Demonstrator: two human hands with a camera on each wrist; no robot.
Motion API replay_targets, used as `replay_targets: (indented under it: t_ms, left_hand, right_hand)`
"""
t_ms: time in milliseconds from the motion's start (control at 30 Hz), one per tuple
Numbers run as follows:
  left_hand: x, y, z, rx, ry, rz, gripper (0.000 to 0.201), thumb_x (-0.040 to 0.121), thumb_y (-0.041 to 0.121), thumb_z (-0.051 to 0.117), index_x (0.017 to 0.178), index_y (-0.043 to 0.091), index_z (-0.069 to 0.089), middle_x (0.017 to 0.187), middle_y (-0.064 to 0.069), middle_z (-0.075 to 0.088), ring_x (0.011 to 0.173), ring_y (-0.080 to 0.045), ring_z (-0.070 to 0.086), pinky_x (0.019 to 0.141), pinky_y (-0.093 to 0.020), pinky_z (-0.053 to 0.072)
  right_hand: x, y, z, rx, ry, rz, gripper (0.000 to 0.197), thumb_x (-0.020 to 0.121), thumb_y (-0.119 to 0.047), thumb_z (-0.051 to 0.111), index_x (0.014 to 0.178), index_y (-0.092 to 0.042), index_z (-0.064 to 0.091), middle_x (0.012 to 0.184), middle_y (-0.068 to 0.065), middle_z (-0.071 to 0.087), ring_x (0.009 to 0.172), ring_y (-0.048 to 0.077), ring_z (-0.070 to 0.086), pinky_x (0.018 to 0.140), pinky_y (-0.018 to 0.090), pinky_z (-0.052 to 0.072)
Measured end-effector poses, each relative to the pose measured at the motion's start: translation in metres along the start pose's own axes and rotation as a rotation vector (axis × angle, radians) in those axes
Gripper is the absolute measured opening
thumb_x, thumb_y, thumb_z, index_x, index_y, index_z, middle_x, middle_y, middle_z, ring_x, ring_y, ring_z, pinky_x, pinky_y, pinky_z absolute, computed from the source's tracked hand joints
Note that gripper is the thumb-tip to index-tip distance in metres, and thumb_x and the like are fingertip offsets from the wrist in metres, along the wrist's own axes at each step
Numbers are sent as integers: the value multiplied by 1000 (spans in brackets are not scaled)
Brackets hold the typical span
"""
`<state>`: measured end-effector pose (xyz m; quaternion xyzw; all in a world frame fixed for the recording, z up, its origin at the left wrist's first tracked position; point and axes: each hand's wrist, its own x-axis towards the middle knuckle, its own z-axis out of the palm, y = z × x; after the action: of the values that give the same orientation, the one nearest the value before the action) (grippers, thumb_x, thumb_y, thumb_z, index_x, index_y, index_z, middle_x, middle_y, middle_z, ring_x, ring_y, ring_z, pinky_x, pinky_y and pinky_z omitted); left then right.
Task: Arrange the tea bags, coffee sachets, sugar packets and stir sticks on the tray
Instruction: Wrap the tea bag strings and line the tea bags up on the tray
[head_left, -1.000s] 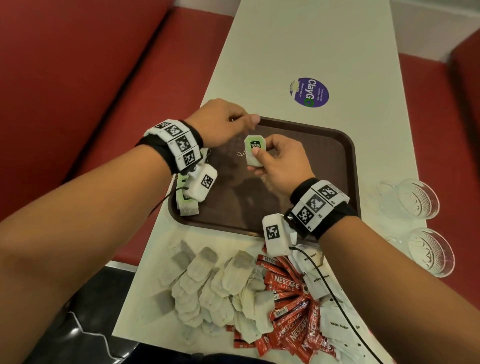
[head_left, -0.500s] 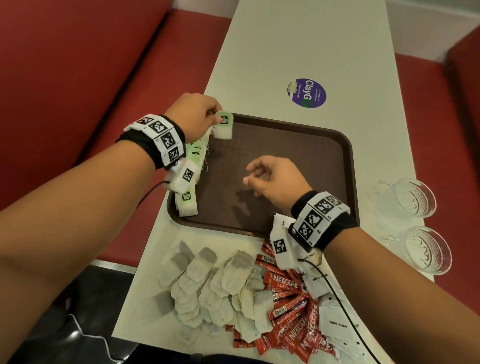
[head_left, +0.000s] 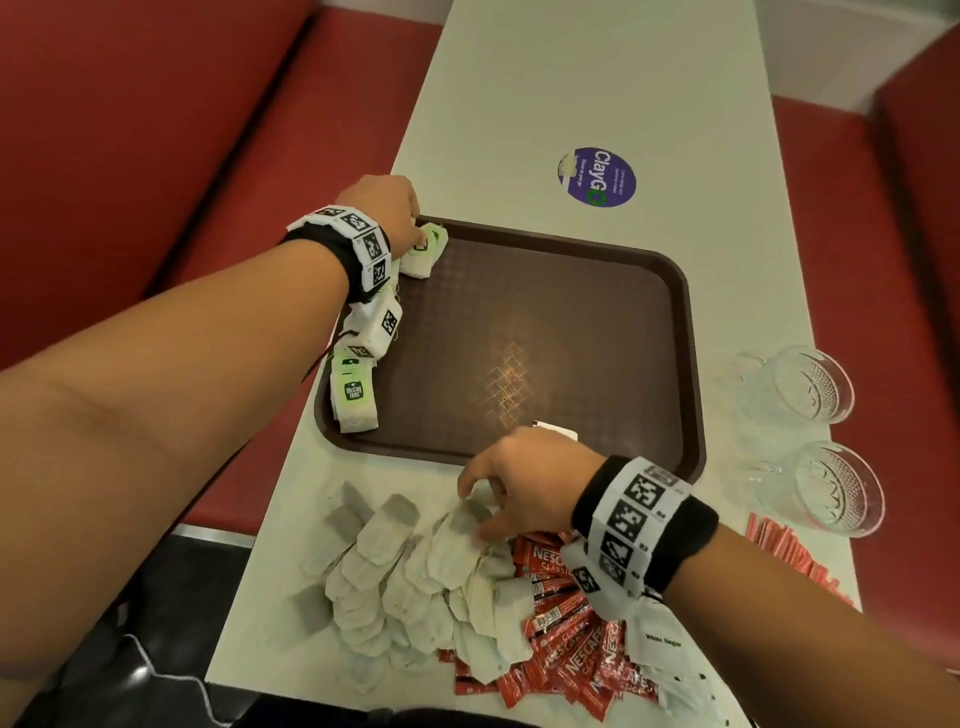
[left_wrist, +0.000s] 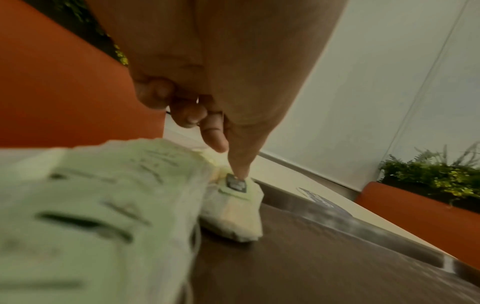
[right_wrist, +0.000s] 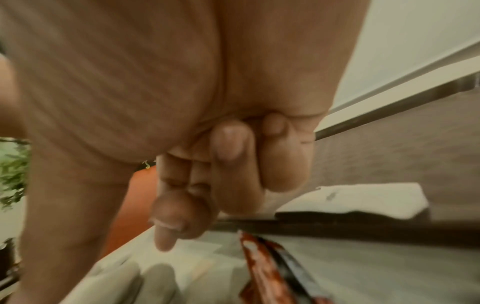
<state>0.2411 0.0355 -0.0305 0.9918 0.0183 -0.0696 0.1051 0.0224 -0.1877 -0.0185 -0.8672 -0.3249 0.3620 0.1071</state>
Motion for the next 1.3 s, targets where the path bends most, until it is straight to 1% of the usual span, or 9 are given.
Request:
replay_targets:
  t_ms: [200,400,567,667,767,1000,1100,1167,1300]
  left_hand:
    - [-3,22,9,199,-164,52,45,84,59,64,86,15,62,83,-3,65,77,-28,61,65,-35,49]
    - [-6,29,11,187,-83,2,20,90,29,55,76,14,52,85,-9,61,75,-33,57,70,-37,43]
    - [-18,32,-2,98,-22,17,24,91,37,54,97,15,62,97,-7,66,90,-35,62,81,-41,51]
    - [-44,34,-15,-41,40,80,20,90,42,58,97,24,63,97,0,67,96,-28,63,89,-41,51]
    - [-83,32,-24,-161,30,176,16,90,44,60,91,29,63,87,8,67,87,-19,63,84,-36,52]
    - [-185,27,-32,-279,-247,430,16,90,47,65,87,31,66,77,13,64,73,-3,59,67,-21,45]
    - [-216,23,-28,-345,-352,502,6,89,29,70,91,35,67,74,26,63,67,3,57,62,-11,40]
    - [-228,19,-24,-370,-414,556,26,85,11,67,100,33,67,76,32,59,62,0,52,58,-9,37]
    - [-240,18,-20,-356,-395,661,48,78,1,66,113,33,64,85,18,53,68,-2,49,61,-8,34]
  right_hand:
    - [3,-6,10,-59,-14,-33,50,78,-51,76,124,-39,62,99,-9,70,85,15,59,81,33,54]
    - [8,-4,11,-61,4,-7,37,80,-45,75,113,-32,64,91,-8,66,84,18,59,76,33,53]
    - [11,-2,12,-48,29,5,20,83,-37,72,100,-30,63,79,-12,54,81,18,57,67,29,44]
    - [10,-3,11,-18,46,-12,16,82,-36,72,87,-30,58,78,-10,58,77,18,57,66,30,48]
    - [5,-5,9,24,64,-19,15,82,-34,71,86,-28,58,78,-8,59,75,17,57,67,32,50]
    - [-8,-5,1,176,242,-53,19,85,-36,73,87,-25,57,92,-6,52,82,15,52,72,30,42]
    - [-16,-2,-4,317,323,5,21,88,-35,71,93,-19,58,91,-1,59,83,19,57,75,35,48]
    - [-20,-1,-7,419,362,27,20,89,-32,71,95,-18,58,88,3,65,80,19,60,74,38,51]
    - [-24,-1,-8,579,385,20,13,93,-18,68,101,-13,59,73,4,67,61,13,57,64,31,50]
